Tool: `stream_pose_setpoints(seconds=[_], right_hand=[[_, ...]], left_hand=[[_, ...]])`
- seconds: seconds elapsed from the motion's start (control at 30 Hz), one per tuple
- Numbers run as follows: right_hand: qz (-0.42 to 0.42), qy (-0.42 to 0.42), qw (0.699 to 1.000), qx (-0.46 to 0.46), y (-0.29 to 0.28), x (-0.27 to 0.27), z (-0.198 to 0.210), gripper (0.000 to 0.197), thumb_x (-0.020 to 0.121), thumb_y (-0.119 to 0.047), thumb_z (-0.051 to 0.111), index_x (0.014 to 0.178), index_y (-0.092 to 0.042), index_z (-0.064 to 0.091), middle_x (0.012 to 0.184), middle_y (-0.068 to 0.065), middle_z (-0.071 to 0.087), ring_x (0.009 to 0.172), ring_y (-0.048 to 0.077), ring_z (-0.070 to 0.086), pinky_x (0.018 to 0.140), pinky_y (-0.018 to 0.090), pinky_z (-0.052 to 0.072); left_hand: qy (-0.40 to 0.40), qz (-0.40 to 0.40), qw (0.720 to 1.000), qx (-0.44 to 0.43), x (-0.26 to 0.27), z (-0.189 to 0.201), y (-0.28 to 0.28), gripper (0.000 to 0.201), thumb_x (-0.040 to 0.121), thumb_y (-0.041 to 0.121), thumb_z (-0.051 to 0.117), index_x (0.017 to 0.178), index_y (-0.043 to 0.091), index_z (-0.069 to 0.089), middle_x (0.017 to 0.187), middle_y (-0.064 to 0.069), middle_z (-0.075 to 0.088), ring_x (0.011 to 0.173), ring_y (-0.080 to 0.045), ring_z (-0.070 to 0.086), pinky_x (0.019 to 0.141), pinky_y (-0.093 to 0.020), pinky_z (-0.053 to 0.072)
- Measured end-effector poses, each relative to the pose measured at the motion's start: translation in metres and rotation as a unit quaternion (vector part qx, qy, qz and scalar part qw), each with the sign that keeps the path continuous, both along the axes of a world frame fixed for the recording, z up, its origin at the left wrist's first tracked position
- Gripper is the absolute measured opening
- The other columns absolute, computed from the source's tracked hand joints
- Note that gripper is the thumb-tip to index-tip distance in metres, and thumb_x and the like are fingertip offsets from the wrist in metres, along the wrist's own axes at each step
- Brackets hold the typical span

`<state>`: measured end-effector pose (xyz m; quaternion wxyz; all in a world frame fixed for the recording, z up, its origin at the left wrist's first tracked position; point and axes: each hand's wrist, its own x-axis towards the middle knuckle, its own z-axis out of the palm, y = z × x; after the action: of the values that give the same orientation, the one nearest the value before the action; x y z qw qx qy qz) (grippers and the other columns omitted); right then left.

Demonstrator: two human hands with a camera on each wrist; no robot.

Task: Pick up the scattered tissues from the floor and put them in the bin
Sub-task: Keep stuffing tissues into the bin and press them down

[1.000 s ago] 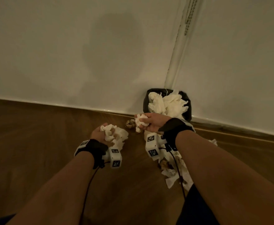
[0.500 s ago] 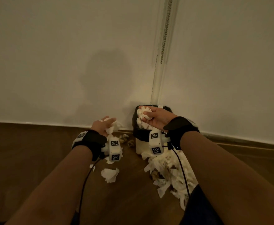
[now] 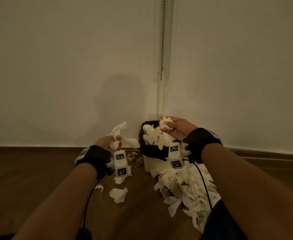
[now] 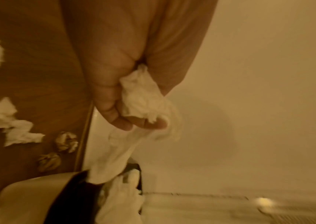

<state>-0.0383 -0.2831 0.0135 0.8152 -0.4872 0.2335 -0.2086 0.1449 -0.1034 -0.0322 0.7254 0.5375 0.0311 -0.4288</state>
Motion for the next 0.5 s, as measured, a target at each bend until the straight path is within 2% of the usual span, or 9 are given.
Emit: stream_pose_setpoints(seconds=[0.03,0.1,0.17,0.23,0.3,0.37,0.43,0.47,0.5], right_hand=[[-0.01,-0.007,1.0,0.006,-0.002,-0.004,0.001,0.042,0.095,0.011,0.035,0.137,0.008,0.039,0.119,0.018,0.047,0.088,0.02,0.054,0.063,0.018,0.055],[-0.024,-0.023,0.999,0.018,-0.007,-0.01,0.003,0.042,0.096,0.011,0.034,0.137,0.008,0.037,0.12,0.018,0.045,0.087,0.019,0.053,0.061,0.018,0.055],[-0.033,-0.041,0.998,0.024,-0.01,-0.015,0.004,0.042,0.096,0.011,0.032,0.138,0.008,0.036,0.112,0.016,0.05,0.084,0.018,0.052,0.06,0.017,0.054],[-0.04,-0.058,0.997,0.031,-0.013,-0.018,0.007,0.042,0.096,0.01,0.031,0.138,0.008,0.036,0.099,0.011,0.053,0.084,0.018,0.052,0.06,0.016,0.054],[-0.05,-0.068,0.996,0.039,-0.016,-0.02,0.007,0.041,0.097,0.01,0.031,0.137,0.007,0.038,0.095,0.01,0.053,0.084,0.019,0.052,0.06,0.017,0.054],[-0.06,-0.074,0.994,0.048,-0.017,-0.02,0.006,0.041,0.096,0.01,0.032,0.137,0.006,0.038,0.094,0.01,0.052,0.082,0.019,0.052,0.059,0.016,0.054],[-0.067,-0.083,0.993,0.058,-0.02,-0.02,0.003,0.042,0.097,0.01,0.03,0.138,0.005,0.037,0.095,0.01,0.052,0.08,0.019,0.051,0.06,0.016,0.052],[-0.071,-0.087,0.992,0.063,-0.022,-0.021,0.001,0.042,0.097,0.009,0.028,0.139,0.005,0.036,0.099,0.011,0.051,0.079,0.019,0.05,0.061,0.016,0.051],[-0.075,-0.091,0.991,0.067,-0.024,-0.021,-0.001,0.042,0.098,0.009,0.027,0.139,0.005,0.035,0.105,0.013,0.05,0.079,0.019,0.05,0.063,0.018,0.05]], left_hand=[[-0.002,0.012,1.0,-0.02,-0.003,0.012,-0.008,0.022,0.097,0.006,0.026,0.105,0.003,0.047,0.067,-0.005,0.048,0.06,-0.015,0.044,0.047,-0.019,0.044],[0.002,0.018,0.996,-0.084,-0.009,0.037,-0.021,0.025,0.096,0.014,0.029,0.089,0.006,0.051,0.069,-0.005,0.041,0.056,-0.014,0.041,0.055,-0.025,0.043],[-0.014,-0.008,0.994,-0.11,-0.012,0.055,-0.03,0.026,0.095,0.034,0.045,0.08,0.012,0.051,0.07,-0.004,0.046,0.06,-0.014,0.043,0.063,-0.024,0.039],[-0.056,-0.057,0.994,-0.073,-0.017,0.065,-0.039,0.026,0.091,0.033,0.058,0.074,0.017,0.047,0.066,-0.002,0.045,0.057,-0.012,0.042,0.053,-0.02,0.042],[-0.078,-0.06,0.993,-0.067,-0.021,0.067,-0.053,0.015,0.094,0.009,0.052,0.084,0.021,0.049,0.076,-0.005,0.046,0.065,-0.015,0.049,0.057,-0.025,0.05],[-0.063,-0.055,0.991,-0.1,-0.024,0.061,-0.062,0.038,0.097,-0.004,0.036,0.111,0.028,0.052,0.092,-0.008,0.05,0.092,-0.022,0.056,0.081,-0.032,0.051],[-0.026,-0.056,0.988,-0.139,-0.03,0.055,-0.068,0.055,0.097,-0.01,0.025,0.137,0.025,0.041,0.118,-0.017,0.047,0.121,-0.031,0.048,0.103,-0.04,0.04],[-0.027,-0.055,0.988,-0.14,-0.034,0.052,-0.07,0.055,0.098,-0.01,0.023,0.139,0.023,0.038,0.125,-0.022,0.043,0.125,-0.033,0.046,0.103,-0.04,0.04],[-0.039,-0.053,0.988,-0.141,-0.038,0.049,-0.072,0.047,0.099,-0.007,0.023,0.132,0.02,0.043,0.123,-0.022,0.045,0.119,-0.032,0.05,0.093,-0.033,0.049]])
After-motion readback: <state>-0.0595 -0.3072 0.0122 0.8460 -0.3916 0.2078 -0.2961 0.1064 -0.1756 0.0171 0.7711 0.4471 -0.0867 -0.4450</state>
